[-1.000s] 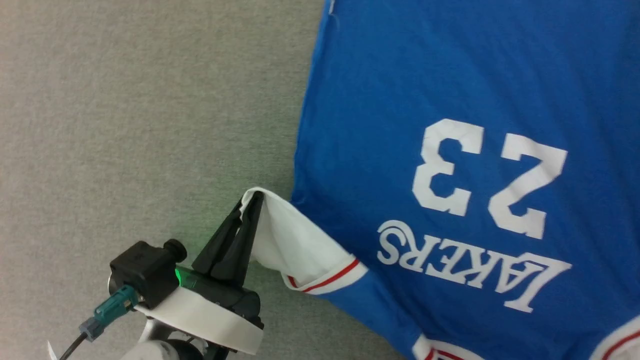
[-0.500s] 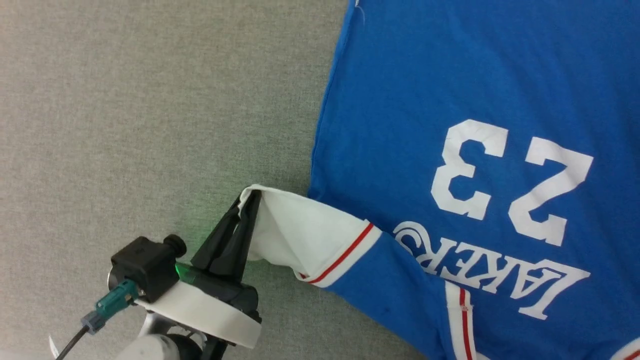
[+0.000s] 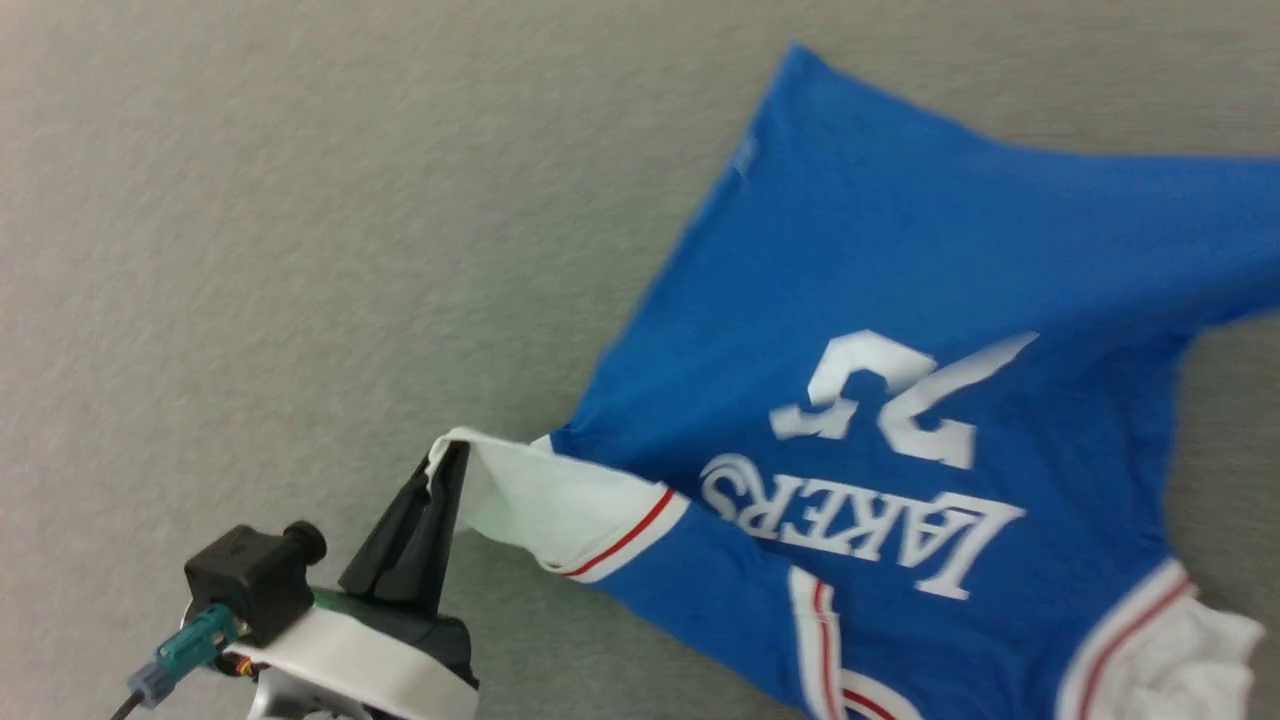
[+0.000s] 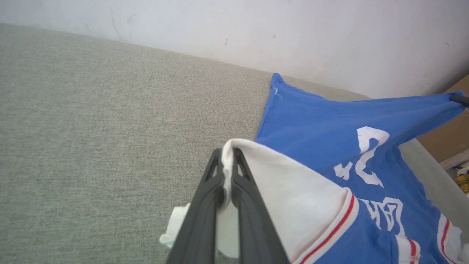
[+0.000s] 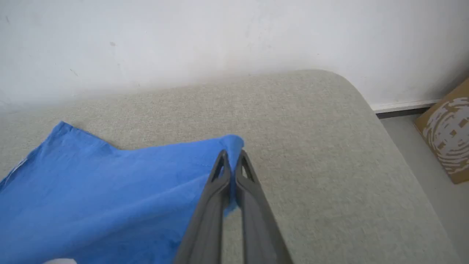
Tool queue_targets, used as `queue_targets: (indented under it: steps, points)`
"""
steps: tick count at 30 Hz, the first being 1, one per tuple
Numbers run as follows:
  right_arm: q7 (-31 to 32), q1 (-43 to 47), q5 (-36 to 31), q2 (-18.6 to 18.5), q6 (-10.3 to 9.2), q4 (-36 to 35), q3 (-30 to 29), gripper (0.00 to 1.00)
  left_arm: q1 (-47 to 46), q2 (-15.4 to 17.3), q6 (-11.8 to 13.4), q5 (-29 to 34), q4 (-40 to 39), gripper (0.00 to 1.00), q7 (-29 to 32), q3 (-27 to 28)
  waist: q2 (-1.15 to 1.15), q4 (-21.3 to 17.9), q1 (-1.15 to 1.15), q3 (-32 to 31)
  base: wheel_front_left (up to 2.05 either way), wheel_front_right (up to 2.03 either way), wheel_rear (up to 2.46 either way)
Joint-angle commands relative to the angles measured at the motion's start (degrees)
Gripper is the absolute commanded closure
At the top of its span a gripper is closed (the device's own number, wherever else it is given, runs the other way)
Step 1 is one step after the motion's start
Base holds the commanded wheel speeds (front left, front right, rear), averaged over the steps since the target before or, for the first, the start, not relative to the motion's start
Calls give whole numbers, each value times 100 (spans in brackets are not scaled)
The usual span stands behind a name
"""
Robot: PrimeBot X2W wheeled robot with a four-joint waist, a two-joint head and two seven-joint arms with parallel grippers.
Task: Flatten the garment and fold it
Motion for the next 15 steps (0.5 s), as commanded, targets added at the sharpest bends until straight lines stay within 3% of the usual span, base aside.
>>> queue_targets:
  steps: [1,8,12,15]
  points:
    - [52,467,61,141,-6,-228,-256,100,75,35,40,-30,21,100,-33,35,0,-843,2,-755,0,0,0]
    - [332,2830,189,1509,-6,-1280,-1320,100,259,111,78,-65,79,100,-13,24,0,-1217,2,-808,0,0,0]
    - [-66,3686,-37,1850,-6,-1075,-1107,100,335,149,95,-106,81,100,6,37,0,-1386,2,-794,0,0,0]
    - [-629,3748,-353,1926,-6,-449,-789,100,294,156,65,-125,86,100,50,16,0,-1455,2,-801,0,0,0]
